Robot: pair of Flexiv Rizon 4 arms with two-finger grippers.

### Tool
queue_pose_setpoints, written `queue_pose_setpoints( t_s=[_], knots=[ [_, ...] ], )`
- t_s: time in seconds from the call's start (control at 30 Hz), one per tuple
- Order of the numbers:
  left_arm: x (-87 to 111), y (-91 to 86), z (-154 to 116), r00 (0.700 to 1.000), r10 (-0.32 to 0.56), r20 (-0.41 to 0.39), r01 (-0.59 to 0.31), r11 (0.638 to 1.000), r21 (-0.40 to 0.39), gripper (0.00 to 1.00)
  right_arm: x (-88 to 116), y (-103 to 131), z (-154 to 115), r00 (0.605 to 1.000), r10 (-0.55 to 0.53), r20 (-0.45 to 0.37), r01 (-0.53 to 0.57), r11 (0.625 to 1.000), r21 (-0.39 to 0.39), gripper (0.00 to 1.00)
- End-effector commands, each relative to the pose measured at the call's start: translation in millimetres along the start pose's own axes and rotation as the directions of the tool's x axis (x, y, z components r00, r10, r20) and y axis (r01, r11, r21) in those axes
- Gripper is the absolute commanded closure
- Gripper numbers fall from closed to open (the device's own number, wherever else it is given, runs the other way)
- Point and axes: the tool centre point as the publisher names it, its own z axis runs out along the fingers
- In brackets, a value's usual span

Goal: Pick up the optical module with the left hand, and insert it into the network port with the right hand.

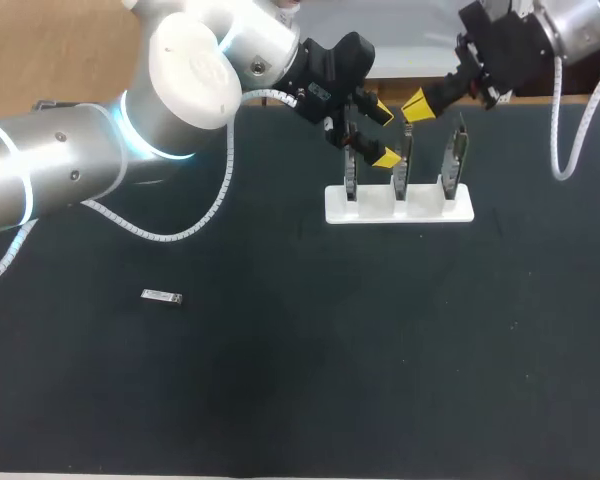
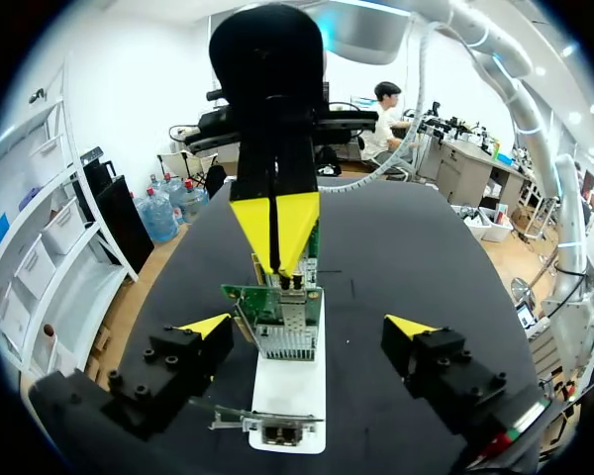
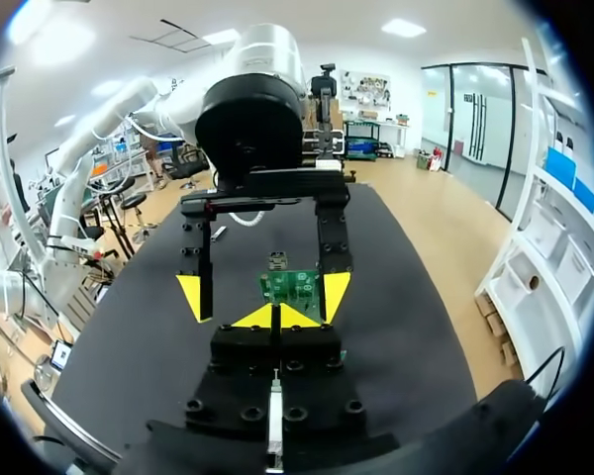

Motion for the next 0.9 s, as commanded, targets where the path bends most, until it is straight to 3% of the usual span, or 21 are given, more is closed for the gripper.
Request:
queue_pose_setpoints(
  t_s=[0.03,0.67,0.9],
  knots=[
    [-1.0,1.9,1,1.000,-0.001,-0.005,0.001,1.000,0.003,0.00,4,-2,2,1.000,0.008,-0.002,-0.008,1.000,-0.012,1.00],
    [-1.0,1.9,1,1.000,-0.001,-0.005,0.001,1.000,0.003,0.00,14,2,9,0.999,0.035,-0.017,-0.036,0.999,-0.027,1.00],
    [-1.0,1.9,1,1.000,-0.001,-0.005,0.001,1.000,0.003,0.00,-1,3,1,1.000,-0.003,0.013,0.003,1.000,-0.003,1.00]
  ],
)
